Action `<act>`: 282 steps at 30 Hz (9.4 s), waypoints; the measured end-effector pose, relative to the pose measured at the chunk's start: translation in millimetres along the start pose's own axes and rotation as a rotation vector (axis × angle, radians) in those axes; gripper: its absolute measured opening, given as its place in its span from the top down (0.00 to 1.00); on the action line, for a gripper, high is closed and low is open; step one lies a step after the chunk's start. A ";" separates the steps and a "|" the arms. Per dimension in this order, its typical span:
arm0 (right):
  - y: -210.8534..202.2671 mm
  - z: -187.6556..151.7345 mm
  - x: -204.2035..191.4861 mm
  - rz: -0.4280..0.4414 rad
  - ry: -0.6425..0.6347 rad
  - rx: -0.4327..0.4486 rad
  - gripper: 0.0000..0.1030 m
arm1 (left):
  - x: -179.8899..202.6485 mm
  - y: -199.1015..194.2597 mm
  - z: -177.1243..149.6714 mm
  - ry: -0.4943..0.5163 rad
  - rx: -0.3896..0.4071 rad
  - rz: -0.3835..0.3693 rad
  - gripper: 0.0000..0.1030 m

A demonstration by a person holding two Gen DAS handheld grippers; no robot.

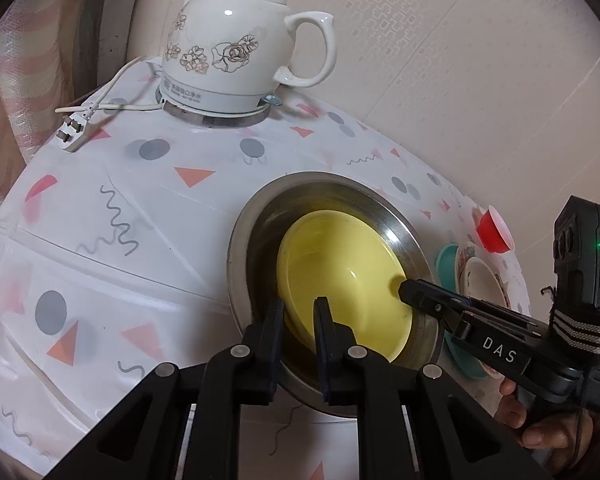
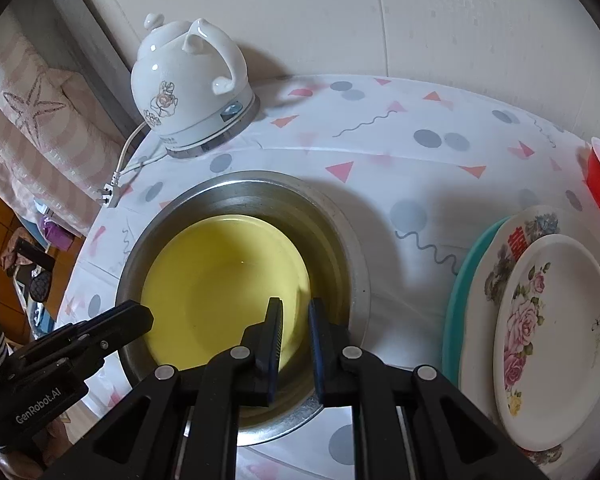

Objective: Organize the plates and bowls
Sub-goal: 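Open the left gripper to release the yellow bowl in the steel bowl, then move the left gripper over the plate stack to the red bowl, then grasp the red-and-pink bowl rim with the left gripper and lift, then carry the red-and-pink bowl over the steel bowl with the left gripper, then lower the red-and-pink bowl into the yellow bowl and open the left gripper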

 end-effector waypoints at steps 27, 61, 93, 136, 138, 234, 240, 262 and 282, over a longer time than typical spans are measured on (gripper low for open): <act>-18.5 -2.3 -2.5 0.038 0.026 0.086 0.77 | 4.1 -18.2 -0.1 0.062 0.068 0.112 0.84; -86.7 -21.5 71.6 -0.034 0.276 0.261 0.68 | 95.0 -24.4 0.4 0.278 0.092 0.012 0.74; -126.4 -39.7 270.4 -0.155 0.577 0.284 0.68 | 227.8 53.6 7.6 0.400 -0.009 -0.025 0.64; -69.5 62.3 443.8 -0.060 0.643 0.235 0.91 | 398.2 270.8 89.9 0.298 -0.279 -0.176 0.90; -69.5 65.2 439.7 -0.073 0.622 0.232 0.91 | 395.1 265.5 87.9 0.320 -0.263 -0.169 0.90; -51.2 32.0 22.1 0.230 0.100 0.127 0.89 | 42.0 -35.1 17.8 -0.022 0.175 -0.052 0.90; -38.9 23.5 6.7 0.209 0.081 0.091 0.89 | 23.7 -36.1 12.4 -0.039 0.163 -0.048 0.90; -10.4 -1.9 -1.9 0.110 0.090 0.000 0.85 | -1.0 -5.4 -6.7 -0.049 0.047 -0.048 0.90; -7.1 -2.7 0.8 0.047 0.069 0.012 0.80 | -1.0 -0.4 -5.0 0.013 0.056 0.034 0.90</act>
Point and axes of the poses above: each gripper's, at about its wrist camera, not at the fingertips, and y roughly the way its jaws point, x to its right, z to its top, the point moved 6 cm from there along y, roughly the way its jaws point, and after that the axes turned 1 degree about -y, right-handed, at the moved point
